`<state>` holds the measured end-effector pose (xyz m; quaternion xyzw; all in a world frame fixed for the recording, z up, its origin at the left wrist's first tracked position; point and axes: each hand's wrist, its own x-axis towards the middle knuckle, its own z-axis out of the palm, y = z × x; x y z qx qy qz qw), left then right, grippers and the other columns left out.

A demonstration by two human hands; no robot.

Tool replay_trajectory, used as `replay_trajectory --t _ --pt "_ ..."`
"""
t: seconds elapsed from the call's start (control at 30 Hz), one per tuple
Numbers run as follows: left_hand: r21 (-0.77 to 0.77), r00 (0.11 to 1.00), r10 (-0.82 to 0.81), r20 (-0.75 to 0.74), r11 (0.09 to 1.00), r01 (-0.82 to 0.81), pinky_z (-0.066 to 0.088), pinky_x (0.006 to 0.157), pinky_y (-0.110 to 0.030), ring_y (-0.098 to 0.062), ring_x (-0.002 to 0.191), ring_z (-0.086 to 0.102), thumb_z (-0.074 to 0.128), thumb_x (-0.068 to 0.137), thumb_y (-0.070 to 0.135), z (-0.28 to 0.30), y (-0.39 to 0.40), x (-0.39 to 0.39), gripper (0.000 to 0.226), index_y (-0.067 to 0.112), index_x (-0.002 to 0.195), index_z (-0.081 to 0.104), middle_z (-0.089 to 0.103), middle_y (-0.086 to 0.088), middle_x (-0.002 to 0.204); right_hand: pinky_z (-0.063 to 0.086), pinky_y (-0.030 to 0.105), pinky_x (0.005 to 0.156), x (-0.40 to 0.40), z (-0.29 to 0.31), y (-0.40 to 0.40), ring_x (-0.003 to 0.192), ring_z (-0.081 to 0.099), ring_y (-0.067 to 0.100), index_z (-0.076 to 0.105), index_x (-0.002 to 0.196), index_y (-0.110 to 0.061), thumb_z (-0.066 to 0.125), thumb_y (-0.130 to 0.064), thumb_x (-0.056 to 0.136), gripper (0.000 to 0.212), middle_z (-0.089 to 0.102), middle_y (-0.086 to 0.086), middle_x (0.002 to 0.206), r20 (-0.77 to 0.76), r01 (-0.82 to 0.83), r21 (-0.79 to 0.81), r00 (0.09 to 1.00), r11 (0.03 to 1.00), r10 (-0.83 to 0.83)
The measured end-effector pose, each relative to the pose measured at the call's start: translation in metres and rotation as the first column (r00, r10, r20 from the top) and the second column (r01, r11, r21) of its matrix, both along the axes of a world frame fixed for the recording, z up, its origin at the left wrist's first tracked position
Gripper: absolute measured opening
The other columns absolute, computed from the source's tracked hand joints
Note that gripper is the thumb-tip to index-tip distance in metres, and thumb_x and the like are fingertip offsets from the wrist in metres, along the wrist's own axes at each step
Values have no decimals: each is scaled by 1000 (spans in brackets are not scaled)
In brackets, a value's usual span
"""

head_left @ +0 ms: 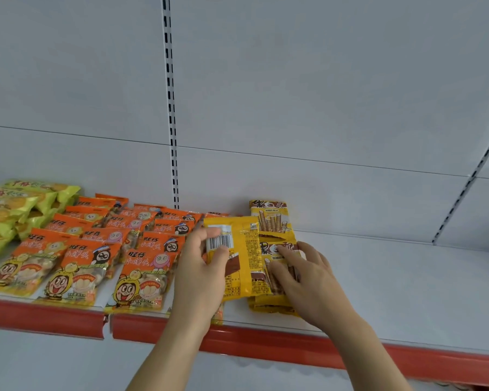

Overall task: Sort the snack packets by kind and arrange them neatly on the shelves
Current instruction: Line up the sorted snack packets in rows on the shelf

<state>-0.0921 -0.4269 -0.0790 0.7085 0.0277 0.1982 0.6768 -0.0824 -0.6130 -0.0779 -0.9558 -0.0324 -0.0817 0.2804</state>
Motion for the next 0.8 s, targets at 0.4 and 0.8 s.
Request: replay_trajectory --t 0.4,0.8 --pt "133 984 -146 98 982 133 43 84 -8 10 118 56 60 101 40 20 -26 -9 19 48 118 56 58 24 126 39 3 78 -29 29 11 102 54 -12 68 96 -33 72 -38 86 12 65 -22 105 355 19 393 919 919 -171" --pt "-76 984 -157 82 984 163 52 86 -23 9 94 70 55 106 14 37 -30 -15 29 40 107 67 76 27 96 46 19 96 -38 18 14 125 52 3 67 125 -31 64 -30 95 31 57 -17 131 570 -155 259 822 953 -21"
